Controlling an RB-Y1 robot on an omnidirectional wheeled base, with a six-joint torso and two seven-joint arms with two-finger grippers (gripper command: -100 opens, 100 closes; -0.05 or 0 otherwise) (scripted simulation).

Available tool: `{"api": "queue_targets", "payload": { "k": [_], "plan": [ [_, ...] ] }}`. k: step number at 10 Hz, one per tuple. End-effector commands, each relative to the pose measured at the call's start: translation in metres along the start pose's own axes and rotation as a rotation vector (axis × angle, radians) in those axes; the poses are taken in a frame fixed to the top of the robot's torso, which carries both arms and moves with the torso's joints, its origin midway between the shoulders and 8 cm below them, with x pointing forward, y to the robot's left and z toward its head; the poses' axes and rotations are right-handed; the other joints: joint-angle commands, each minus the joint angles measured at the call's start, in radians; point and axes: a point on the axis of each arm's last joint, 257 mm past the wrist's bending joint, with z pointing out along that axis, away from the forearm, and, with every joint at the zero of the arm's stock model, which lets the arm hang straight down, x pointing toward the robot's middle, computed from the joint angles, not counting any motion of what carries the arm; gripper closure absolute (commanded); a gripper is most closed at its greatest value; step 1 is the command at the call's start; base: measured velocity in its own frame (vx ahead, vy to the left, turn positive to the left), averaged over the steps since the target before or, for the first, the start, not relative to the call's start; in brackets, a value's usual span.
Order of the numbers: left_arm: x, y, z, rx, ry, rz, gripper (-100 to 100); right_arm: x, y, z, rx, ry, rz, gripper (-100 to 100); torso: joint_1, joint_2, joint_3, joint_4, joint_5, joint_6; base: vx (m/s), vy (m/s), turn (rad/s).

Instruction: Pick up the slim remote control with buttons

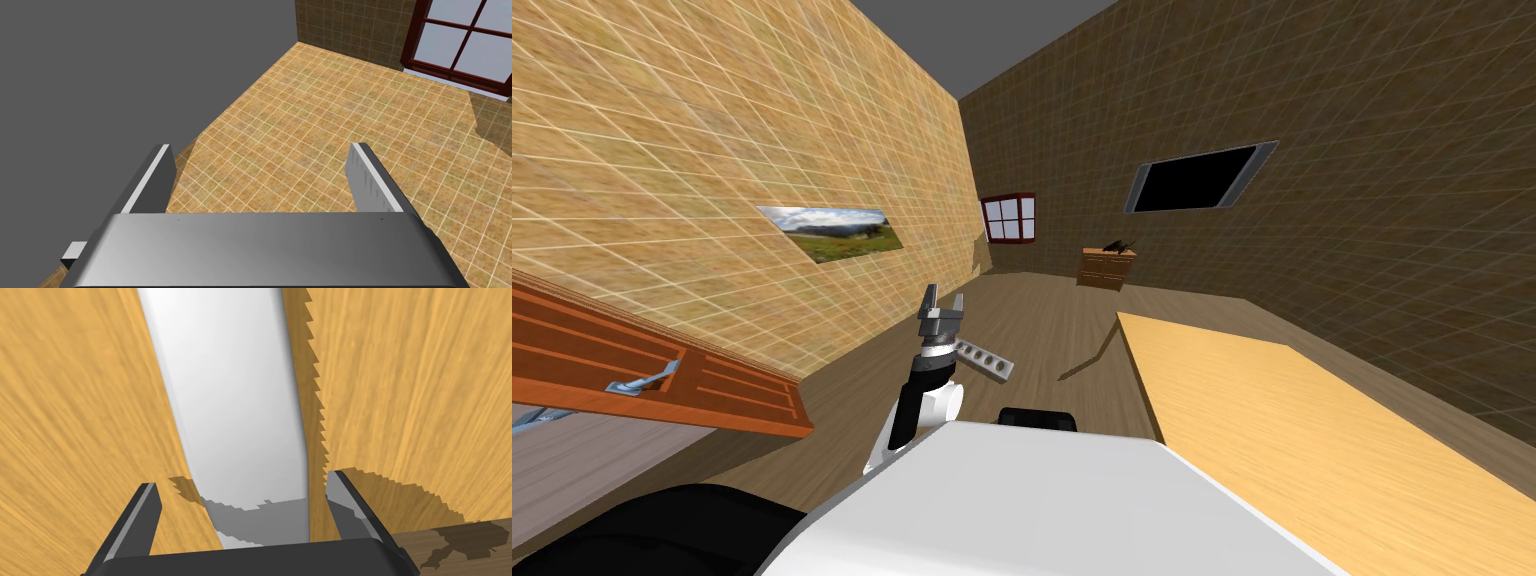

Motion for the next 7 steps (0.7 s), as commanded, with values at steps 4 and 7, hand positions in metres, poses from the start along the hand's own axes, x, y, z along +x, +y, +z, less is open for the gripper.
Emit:
{"api": "queue_targets", "payload": {
  "k": [4, 7],
  "plan": [
    [0.0, 0.0, 0.0, 0.0, 0.0, 0.0, 0, 0.0006, 0.0, 0.0012, -0.004, -0.002, 0.002, 100, -0.001, -0.001, 0.0, 0.0, 0.0, -0.001, -0.004, 0.009, -0.001],
    [0.0, 0.0, 0.0, 0.0, 0.0, 0.0, 0, 0.0005, -0.0006, 0.0012, -0.004, -0.002, 0.002, 100, -0.002, -0.001, 0.0, 0.0, 0.0, 0.0, 0.0, 0.0, 0.0]
  ]
}}
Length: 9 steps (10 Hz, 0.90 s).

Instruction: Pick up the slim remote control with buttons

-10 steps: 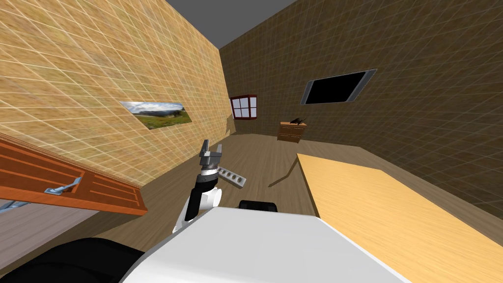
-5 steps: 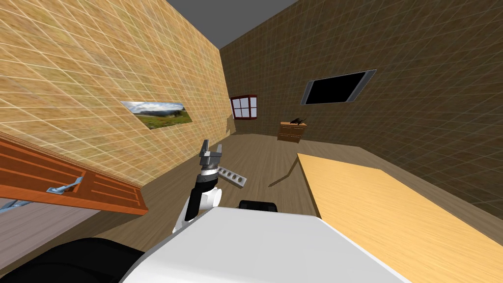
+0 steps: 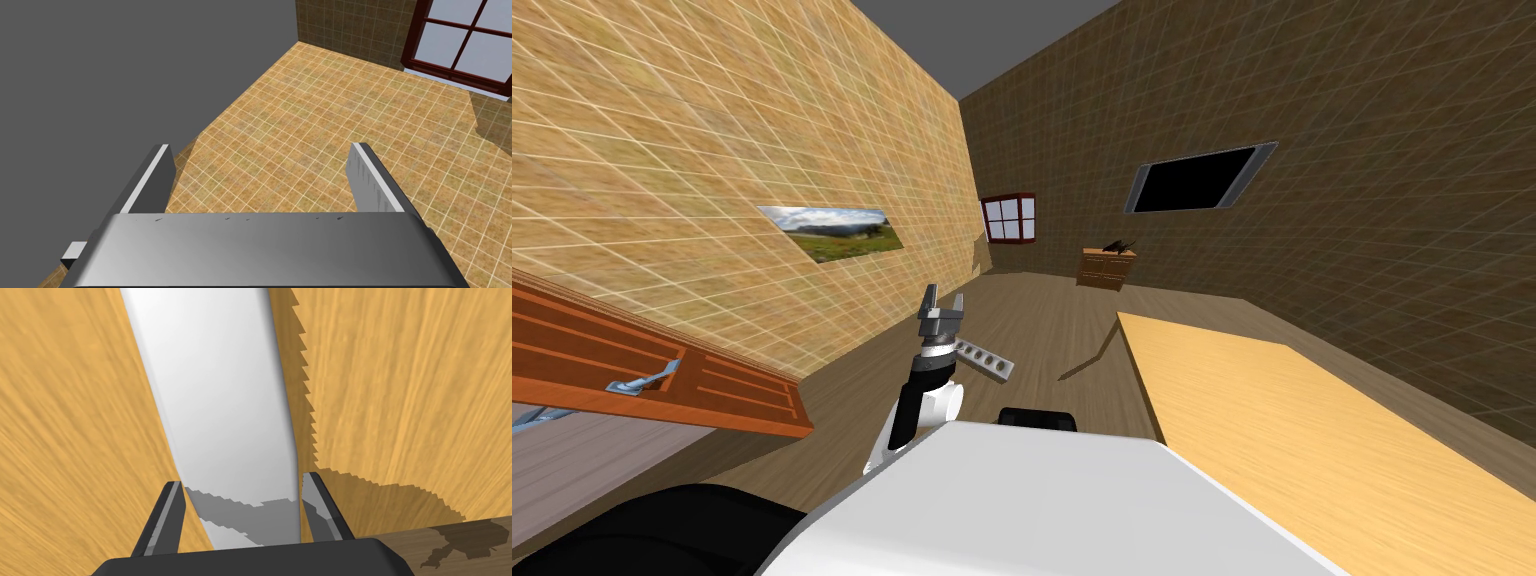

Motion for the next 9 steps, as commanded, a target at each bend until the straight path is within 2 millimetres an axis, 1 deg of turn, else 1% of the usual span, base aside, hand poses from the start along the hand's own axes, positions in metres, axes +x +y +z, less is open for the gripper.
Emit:
{"api": "queue_targets", "payload": {
  "k": [1, 2, 3, 4, 9],
  "plan": [
    [0.0, 0.0, 0.0, 0.0, 0.0, 0.0, 0, 0.0, 0.0, 0.0, 0.0, 0.0, 0.0, 0, 0.0, 0.0, 0.0, 0.0, 0.0, 0.0, 0.0, 0.0, 0.0],
    [0.0, 0.0, 0.0, 0.0, 0.0, 0.0, 0, 0.001, 0.004, -0.004, 0.003, 0.006, -0.002, 100, 0.0, 0.0, 0.0, 0.0, 0.0, 0.0, 0.016, -0.022, 0.003],
    [0.0, 0.0, 0.0, 0.0, 0.0, 0.0, 0, 0.003, 0.008, -0.006, 0.001, 0.012, 0.002, 100, -0.001, -0.001, 0.0, 0.0, 0.0, 0.0, 0.02, -0.047, 0.004],
    [0.0, 0.0, 0.0, 0.0, 0.0, 0.0, 0, -0.001, 0.006, -0.005, 0.004, 0.006, -0.004, 100, -0.002, -0.001, 0.0, 0.0, 0.0, 0.0, 0.016, -0.037, -0.002],
    [0.0, 0.0, 0.0, 0.0, 0.0, 0.0, 0, -0.011, 0.024, -0.014, 0.002, 0.0, -0.001, 100, -0.002, -0.001, -0.001, 0.0, 0.0, 0.0, 0.017, -0.034, 0.002]
  ]
}}
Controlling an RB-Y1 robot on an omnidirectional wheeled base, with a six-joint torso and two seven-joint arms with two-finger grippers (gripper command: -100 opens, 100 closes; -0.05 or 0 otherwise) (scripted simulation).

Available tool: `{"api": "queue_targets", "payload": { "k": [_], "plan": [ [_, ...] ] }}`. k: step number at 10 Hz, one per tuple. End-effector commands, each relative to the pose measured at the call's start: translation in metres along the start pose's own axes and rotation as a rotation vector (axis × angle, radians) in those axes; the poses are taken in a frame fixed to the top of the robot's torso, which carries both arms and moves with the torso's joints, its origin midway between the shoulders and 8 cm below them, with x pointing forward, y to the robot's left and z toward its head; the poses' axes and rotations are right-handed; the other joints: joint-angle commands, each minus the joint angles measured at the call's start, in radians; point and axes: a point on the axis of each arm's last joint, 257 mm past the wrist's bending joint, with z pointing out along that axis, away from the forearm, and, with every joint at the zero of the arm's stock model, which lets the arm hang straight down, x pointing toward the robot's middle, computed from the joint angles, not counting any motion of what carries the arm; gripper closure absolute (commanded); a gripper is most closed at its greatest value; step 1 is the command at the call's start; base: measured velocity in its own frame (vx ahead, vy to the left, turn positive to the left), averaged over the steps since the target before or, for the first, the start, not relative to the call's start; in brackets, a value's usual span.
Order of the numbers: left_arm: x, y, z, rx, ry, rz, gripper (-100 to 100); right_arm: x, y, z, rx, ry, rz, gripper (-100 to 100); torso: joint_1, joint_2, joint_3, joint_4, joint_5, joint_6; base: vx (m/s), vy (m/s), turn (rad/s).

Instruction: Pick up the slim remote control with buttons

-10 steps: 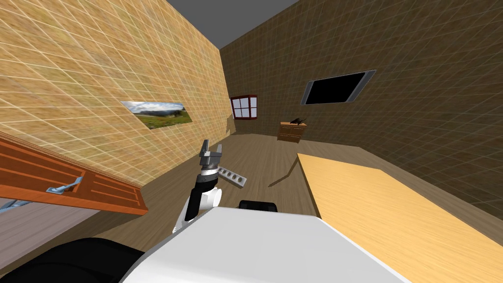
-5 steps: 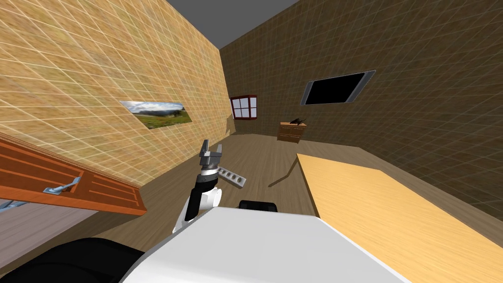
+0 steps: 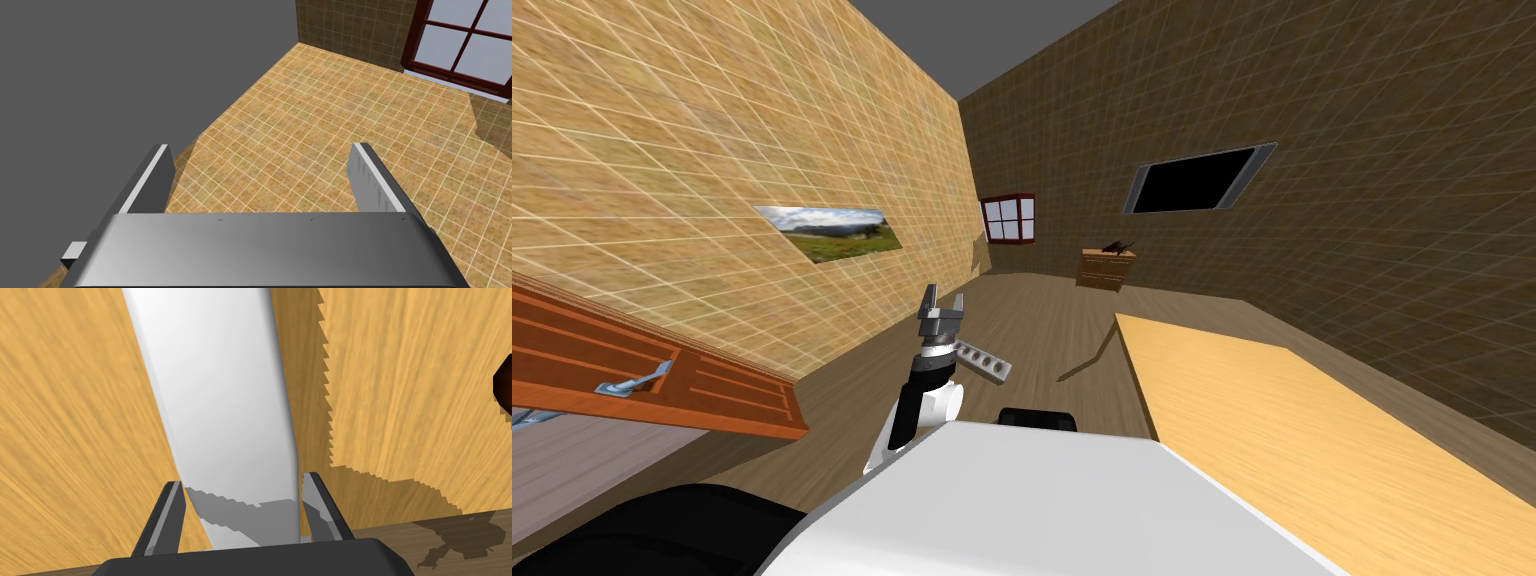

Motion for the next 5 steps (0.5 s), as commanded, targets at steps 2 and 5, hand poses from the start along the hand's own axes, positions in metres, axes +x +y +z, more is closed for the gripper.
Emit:
{"api": "queue_targets", "payload": {
  "k": [2, 5],
  "plan": [
    [0.0, 0.0, 0.0, 0.0, 0.0, 0.0, 0, -0.0058, 0.0069, -0.0024, -0.002, -0.006, 0.006, 100, 0.0, 0.0, 0.0, 0.0, 0.0, 0.0, 0.019, -0.03, -0.001],
    [0.0, 0.0, 0.0, 0.0, 0.0, 0.0, 0, -0.0079, 0.0095, -0.0034, -0.004, -0.008, 0.008, 0, 0.002, 0.0, 0.0, 0.0, 0.001, 0.0, 0.009, -0.007, 0.001]
  ]
}}
